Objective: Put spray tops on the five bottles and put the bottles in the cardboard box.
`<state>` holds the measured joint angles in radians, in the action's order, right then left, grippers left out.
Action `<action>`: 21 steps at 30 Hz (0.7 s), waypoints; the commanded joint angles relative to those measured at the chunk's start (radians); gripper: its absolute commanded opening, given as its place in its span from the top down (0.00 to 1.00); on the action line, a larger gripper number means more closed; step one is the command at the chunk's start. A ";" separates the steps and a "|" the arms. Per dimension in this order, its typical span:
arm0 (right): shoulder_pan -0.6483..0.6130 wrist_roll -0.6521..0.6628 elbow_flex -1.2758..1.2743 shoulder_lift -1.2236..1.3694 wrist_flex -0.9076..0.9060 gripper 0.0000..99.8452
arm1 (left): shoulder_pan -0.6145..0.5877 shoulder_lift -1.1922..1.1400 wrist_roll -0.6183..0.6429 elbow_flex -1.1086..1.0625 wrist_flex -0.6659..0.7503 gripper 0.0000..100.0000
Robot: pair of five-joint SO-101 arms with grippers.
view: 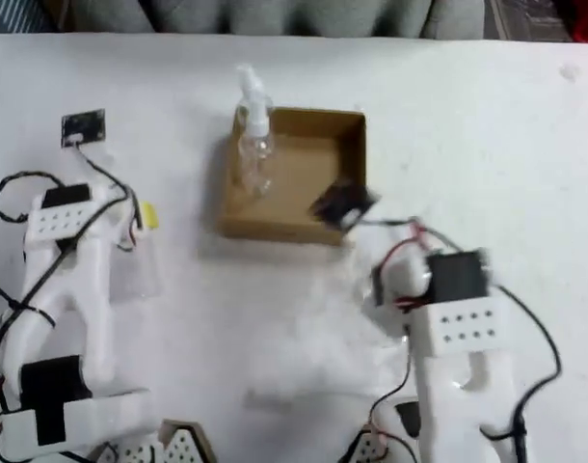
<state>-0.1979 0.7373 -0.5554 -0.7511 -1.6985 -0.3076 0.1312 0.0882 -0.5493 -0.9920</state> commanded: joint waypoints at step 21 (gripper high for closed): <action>-0.932 0.038 -0.505 -0.005 0.414 0.74 | -0.084 -0.143 0.017 0.186 0.048 0.98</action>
<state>-1.1170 0.7741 -1.0081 -0.7526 -1.3871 -0.3813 -0.0130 0.0913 -0.4373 -0.9643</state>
